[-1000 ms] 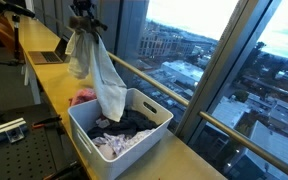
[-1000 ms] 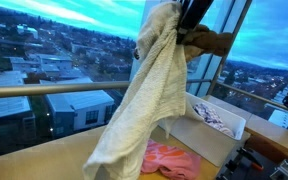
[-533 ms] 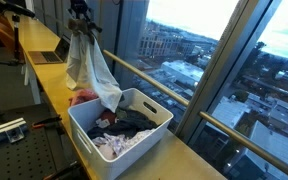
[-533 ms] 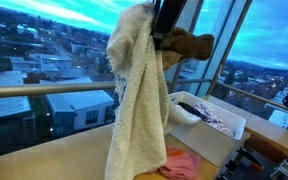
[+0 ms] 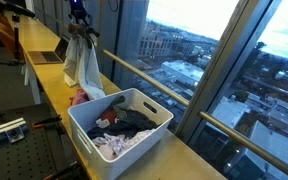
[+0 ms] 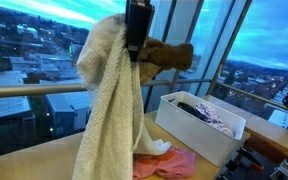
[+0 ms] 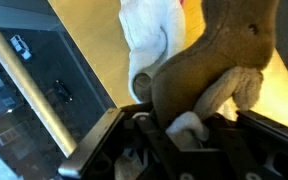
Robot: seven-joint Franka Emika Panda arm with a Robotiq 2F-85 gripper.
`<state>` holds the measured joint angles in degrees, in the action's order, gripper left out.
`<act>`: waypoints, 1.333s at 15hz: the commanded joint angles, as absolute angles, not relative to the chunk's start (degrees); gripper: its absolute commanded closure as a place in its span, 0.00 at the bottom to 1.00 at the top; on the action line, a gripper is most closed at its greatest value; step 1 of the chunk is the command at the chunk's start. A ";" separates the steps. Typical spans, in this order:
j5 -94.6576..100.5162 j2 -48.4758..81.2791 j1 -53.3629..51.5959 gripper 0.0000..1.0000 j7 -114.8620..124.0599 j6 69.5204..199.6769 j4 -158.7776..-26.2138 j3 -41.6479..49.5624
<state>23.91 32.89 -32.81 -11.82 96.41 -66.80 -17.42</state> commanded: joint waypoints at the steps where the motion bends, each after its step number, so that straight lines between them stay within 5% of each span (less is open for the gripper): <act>1: 24.25 35.12 -33.07 0.94 -13.88 94.27 -63.49 -14.26; 10: 18.63 28.22 -15.09 0.94 -13.41 106.31 -88.85 -12.75; 18: 16.41 29.03 -14.83 0.94 -13.41 109.30 -94.93 -12.45; 19: 16.38 29.30 -15.15 0.64 -13.20 109.24 -94.98 -12.50; 20: 16.28 29.06 -15.33 0.49 -13.23 109.06 -95.32 -12.57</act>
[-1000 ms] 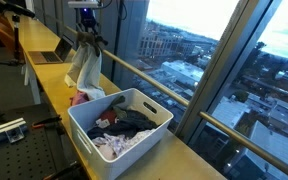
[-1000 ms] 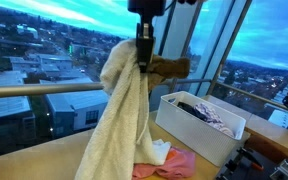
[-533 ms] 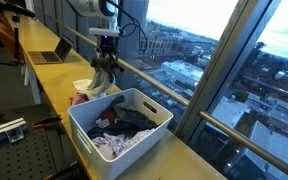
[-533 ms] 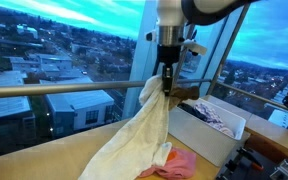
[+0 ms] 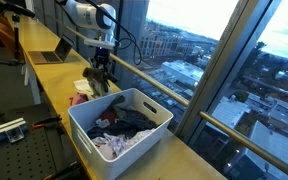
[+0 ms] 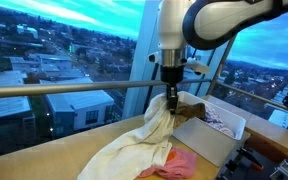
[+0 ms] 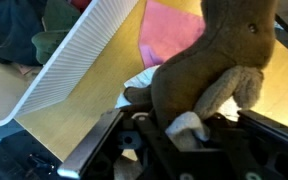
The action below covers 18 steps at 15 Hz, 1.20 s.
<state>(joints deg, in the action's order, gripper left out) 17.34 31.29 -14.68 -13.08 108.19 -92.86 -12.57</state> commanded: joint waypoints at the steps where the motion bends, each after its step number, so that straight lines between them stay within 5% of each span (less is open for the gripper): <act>1: 16.30 28.75 -15.39 0.44 -13.36 109.05 -95.69 -12.51; 7: 14.94 23.84 -12.29 0.00 -14.72 109.48 -98.90 -11.32; 18: 18.59 23.02 -5.98 0.00 -12.92 114.56 -101.66 -4.73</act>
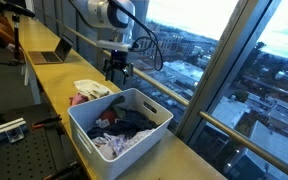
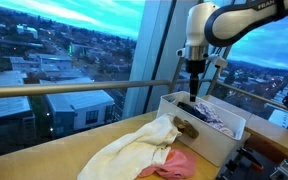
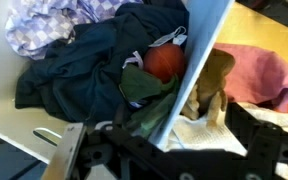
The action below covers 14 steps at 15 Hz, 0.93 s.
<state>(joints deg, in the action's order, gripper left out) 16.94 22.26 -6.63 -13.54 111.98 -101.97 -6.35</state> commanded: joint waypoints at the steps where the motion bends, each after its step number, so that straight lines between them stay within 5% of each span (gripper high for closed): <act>1: 19.34 23.34 -5.53 0.00 -13.09 115.07 -101.09 -3.96; 14: 18.86 38.14 1.79 0.00 -15.10 121.26 -91.28 0.54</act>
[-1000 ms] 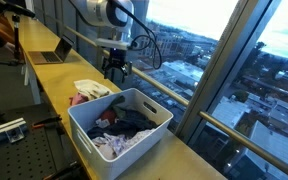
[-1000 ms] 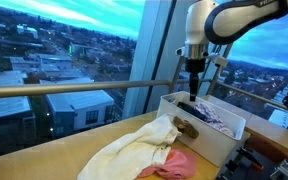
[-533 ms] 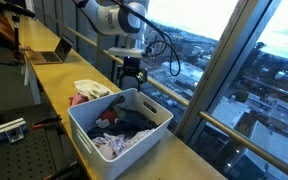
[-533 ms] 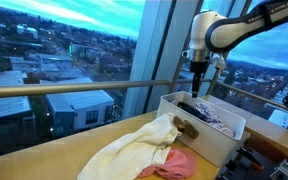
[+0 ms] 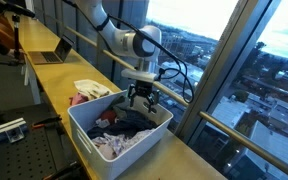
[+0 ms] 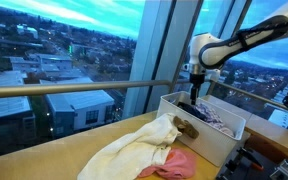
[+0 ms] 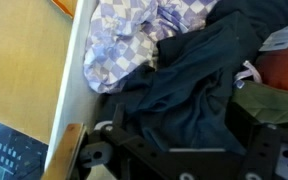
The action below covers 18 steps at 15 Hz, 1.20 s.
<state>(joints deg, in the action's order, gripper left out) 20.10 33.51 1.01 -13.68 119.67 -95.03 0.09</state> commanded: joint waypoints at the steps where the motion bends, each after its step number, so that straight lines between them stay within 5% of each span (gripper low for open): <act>1: 18.78 39.84 2.01 0.00 -14.99 122.11 -90.67 0.52; 11: 20.10 50.96 1.40 0.00 -12.90 131.57 -95.22 1.63; 12: 19.81 50.10 1.53 0.25 -12.81 132.13 -96.71 1.53; 13: 19.94 48.96 1.37 0.26 -12.65 132.82 -98.27 1.57; 18: 19.87 39.33 0.33 0.65 -12.11 136.18 -109.27 0.70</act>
